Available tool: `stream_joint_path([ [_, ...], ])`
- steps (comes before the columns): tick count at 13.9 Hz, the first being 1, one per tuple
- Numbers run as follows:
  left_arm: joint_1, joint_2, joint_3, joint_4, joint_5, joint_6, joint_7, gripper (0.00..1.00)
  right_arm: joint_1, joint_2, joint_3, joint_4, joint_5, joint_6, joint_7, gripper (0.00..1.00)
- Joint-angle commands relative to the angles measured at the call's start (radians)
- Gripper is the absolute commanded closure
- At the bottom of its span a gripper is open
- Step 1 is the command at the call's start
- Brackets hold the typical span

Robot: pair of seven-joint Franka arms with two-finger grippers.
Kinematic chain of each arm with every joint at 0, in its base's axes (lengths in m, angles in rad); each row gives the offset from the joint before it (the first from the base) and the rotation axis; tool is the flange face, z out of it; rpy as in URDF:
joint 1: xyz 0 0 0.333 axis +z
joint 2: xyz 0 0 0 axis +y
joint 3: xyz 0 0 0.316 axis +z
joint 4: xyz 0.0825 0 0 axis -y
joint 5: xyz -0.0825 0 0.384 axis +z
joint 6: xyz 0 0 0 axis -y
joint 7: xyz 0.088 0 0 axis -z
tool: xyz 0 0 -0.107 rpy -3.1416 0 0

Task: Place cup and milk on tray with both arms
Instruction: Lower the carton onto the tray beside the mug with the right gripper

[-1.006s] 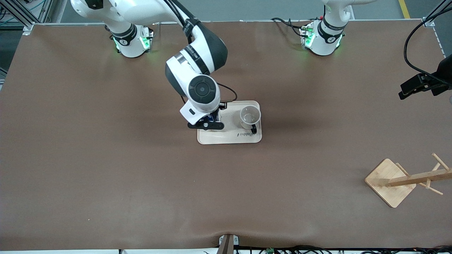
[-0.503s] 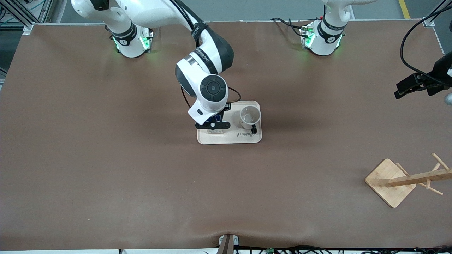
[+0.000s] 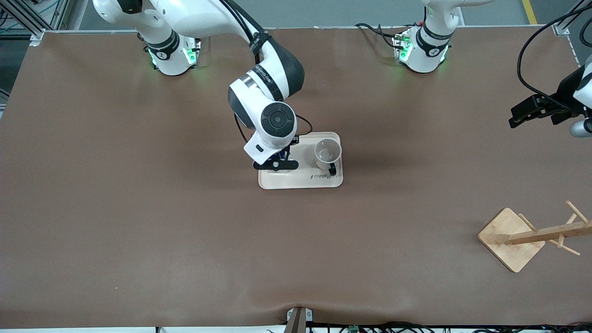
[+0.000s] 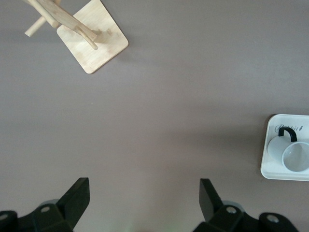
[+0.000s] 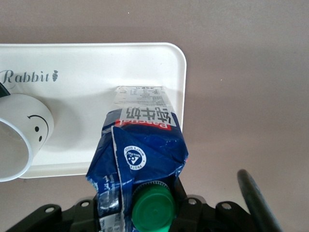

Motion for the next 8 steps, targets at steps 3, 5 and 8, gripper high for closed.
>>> stream_joint_path([
  [3, 0.01, -0.097, -0.012, -0.121, -0.012, 0.065, -0.008, 0.0, -0.003, -0.008, 0.003, -0.016, -0.015, 0.008, -0.015, 0.0],
  [5, 0.007, -0.093, -0.012, -0.117, -0.011, 0.065, -0.009, 0.0, -0.003, -0.008, 0.003, -0.015, -0.014, 0.008, -0.019, 0.0],
  [8, 0.003, -0.093, -0.012, -0.116, -0.011, 0.062, -0.008, 0.0, -0.009, -0.011, 0.003, -0.013, -0.011, 0.005, -0.021, 0.0],
])
